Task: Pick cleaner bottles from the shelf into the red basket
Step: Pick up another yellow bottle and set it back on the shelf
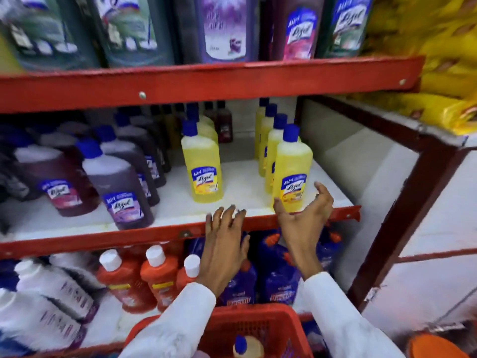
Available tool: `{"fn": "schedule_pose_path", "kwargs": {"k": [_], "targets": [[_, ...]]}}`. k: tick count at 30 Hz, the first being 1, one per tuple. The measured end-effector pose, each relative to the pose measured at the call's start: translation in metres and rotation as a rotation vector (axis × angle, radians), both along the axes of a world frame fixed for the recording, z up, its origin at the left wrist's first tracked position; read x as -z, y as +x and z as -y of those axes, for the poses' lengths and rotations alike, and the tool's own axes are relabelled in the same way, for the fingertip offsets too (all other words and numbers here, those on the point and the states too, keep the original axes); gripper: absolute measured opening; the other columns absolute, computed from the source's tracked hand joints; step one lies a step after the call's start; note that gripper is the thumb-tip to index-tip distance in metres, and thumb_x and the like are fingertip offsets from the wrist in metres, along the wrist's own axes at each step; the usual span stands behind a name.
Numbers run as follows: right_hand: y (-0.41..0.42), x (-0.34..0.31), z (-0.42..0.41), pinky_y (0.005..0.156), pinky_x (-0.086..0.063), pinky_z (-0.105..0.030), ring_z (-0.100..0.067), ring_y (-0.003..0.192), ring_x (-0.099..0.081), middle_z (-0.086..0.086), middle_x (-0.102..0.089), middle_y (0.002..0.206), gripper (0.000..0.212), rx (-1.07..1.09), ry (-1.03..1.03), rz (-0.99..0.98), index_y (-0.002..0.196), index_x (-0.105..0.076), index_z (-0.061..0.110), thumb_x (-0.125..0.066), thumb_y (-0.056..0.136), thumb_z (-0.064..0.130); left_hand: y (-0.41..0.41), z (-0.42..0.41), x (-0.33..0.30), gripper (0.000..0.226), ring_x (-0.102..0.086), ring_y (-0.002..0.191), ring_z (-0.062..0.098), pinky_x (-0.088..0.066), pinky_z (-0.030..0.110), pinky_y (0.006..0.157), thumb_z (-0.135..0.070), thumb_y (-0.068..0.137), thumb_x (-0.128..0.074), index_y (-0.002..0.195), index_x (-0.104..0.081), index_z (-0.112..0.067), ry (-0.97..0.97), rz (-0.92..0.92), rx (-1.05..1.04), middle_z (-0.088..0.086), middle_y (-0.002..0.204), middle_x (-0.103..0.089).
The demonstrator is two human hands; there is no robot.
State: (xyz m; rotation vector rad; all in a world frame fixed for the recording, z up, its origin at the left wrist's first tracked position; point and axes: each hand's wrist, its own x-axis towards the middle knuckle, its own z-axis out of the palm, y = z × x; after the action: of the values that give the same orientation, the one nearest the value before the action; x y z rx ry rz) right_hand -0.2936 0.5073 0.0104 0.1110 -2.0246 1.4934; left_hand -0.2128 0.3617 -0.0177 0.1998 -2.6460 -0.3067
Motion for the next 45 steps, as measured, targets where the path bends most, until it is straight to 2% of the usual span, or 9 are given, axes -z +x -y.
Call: {"fn": "schedule_pose_path", "kwargs": {"k": [4,8,14,20,24,29,33,38,45], "targets": [[-0.035,-0.003,0.006,0.107,-0.041,-0.051,-0.039,0.132,-0.043,-0.017,-0.045,0.146,0.114,0.003,0.077,0.135,0.148,-0.026,0.008,-0.088,0.061,0.048,-0.007,0.008,0.002,0.059,-0.037,0.139,0.031,-0.021,0.057,0.123,-0.040,0.088,-0.056,0.141,-0.036,-0.025,-0.038,0.092,-0.054,0.005,0.146,-0.048],[-0.060,-0.005,0.009,0.089,-0.055,-0.044,-0.035,0.115,-0.057,-0.012,-0.054,0.129,0.102,-0.129,-0.007,0.134,0.139,-0.036,0.013,-0.091,0.056,0.035,-0.003,0.013,0.000,0.057,-0.044,0.130,0.026,-0.020,0.055,0.123,-0.039,0.087,-0.054,0.140,-0.036,-0.030,-0.067,0.118,-0.038,0.000,0.134,-0.056],[-0.061,-0.016,0.013,0.066,-0.044,-0.006,-0.026,0.111,-0.055,-0.011,-0.046,0.127,0.093,-0.211,-0.090,0.053,0.134,-0.033,0.011,-0.088,0.060,0.020,-0.001,0.018,0.002,0.059,-0.049,0.123,0.022,-0.028,0.048,0.120,-0.039,0.084,-0.056,0.138,-0.035,-0.034,-0.081,0.104,-0.016,-0.005,0.130,-0.057],[-0.019,-0.062,0.004,0.062,-0.051,-0.014,-0.020,0.091,-0.063,-0.007,-0.061,0.106,0.077,-0.328,-0.251,-0.066,0.118,-0.042,0.017,-0.078,0.054,0.040,0.000,0.020,0.000,0.063,-0.049,0.122,0.023,-0.031,0.044,0.116,-0.039,0.082,-0.055,0.141,-0.035,-0.033,-0.082,0.114,-0.005,-0.004,0.129,-0.057],[0.002,-0.090,-0.010,0.071,-0.051,-0.045,-0.035,0.077,-0.059,-0.027,-0.060,0.087,0.054,-0.827,-0.452,0.007,0.102,-0.061,0.001,-0.072,0.056,0.028,0.001,0.019,-0.001,0.063,-0.047,0.125,0.022,-0.030,0.045,0.117,-0.040,0.083,-0.054,0.142,-0.034,-0.034,-0.085,0.125,0.000,-0.005,0.132,-0.056],[0.026,-0.100,-0.013,0.075,-0.042,-0.041,-0.025,0.079,-0.054,-0.007,-0.056,0.099,0.083,-1.653,-0.840,0.295,0.129,-0.051,0.001,-0.074,0.052,0.022,0.000,0.020,-0.002,0.061,-0.047,0.126,0.021,-0.031,0.043,0.115,-0.039,0.082,-0.055,0.141,-0.038,-0.035,-0.045,0.120,0.005,-0.006,0.134,-0.056],[0.040,-0.102,-0.010,0.074,-0.036,-0.039,-0.020,0.076,-0.053,-0.003,-0.058,0.096,0.077,-1.892,-0.912,0.300,0.126,-0.053,0.002,-0.064,0.055,0.029,0.001,0.020,-0.002,0.061,-0.047,0.126,0.019,-0.031,0.040,0.114,-0.036,0.081,-0.053,0.140,-0.038,-0.038,-0.014,0.116,0.015,-0.007,0.134,-0.056],[0.048,-0.104,-0.021,0.076,-0.040,-0.042,-0.025,0.078,-0.054,-0.007,-0.059,0.095,0.070,-1.650,-0.866,0.266,0.118,-0.057,0.004,-0.073,0.053,0.024,0.000,0.022,-0.001,0.061,-0.046,0.127,0.017,-0.029,0.039,0.115,-0.036,0.083,-0.055,0.141,-0.038,-0.039,0.017,0.107,0.015,-0.009,0.136,-0.055],[0.073,-0.110,-0.008,0.056,-0.049,-0.012,-0.001,0.080,-0.062,0.013,-0.062,0.089,0.070,-0.266,-0.255,-0.008,0.104,-0.048,0.033,-0.078,0.041,0.041,-0.001,0.019,0.001,0.059,-0.052,0.121,0.022,-0.033,0.041,0.113,-0.035,0.080,-0.061,0.138,-0.045,-0.035,0.026,0.082,-0.005,-0.005,0.130,-0.061]]}}
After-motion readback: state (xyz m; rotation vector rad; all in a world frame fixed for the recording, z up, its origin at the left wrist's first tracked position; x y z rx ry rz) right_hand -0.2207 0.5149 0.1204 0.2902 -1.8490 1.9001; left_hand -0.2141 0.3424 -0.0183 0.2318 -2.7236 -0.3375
